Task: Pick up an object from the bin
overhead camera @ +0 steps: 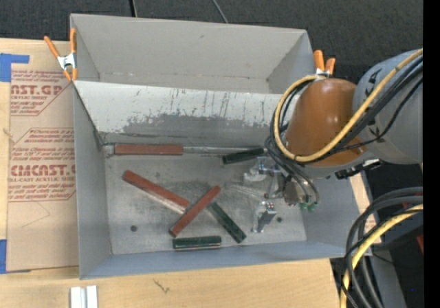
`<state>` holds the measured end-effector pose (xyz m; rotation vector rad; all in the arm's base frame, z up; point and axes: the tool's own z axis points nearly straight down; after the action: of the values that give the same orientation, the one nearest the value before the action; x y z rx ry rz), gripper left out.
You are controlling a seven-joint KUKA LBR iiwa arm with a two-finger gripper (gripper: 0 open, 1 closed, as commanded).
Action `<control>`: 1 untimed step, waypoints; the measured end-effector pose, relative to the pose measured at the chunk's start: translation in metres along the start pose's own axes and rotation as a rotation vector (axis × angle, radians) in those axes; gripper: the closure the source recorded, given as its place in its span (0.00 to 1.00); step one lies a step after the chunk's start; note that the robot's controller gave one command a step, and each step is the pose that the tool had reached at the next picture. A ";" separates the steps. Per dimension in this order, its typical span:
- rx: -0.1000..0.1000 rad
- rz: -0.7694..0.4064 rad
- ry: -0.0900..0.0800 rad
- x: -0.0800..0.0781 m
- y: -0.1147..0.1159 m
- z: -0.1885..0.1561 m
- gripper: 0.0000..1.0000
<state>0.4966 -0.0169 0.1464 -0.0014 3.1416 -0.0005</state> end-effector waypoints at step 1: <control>-0.002 0.034 -0.005 0.013 0.028 0.069 1.00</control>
Offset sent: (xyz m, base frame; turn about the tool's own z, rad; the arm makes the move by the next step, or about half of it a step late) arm 0.0000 0.0000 0.0000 0.0000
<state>0.4837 0.0108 0.0773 0.0516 3.1361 0.0024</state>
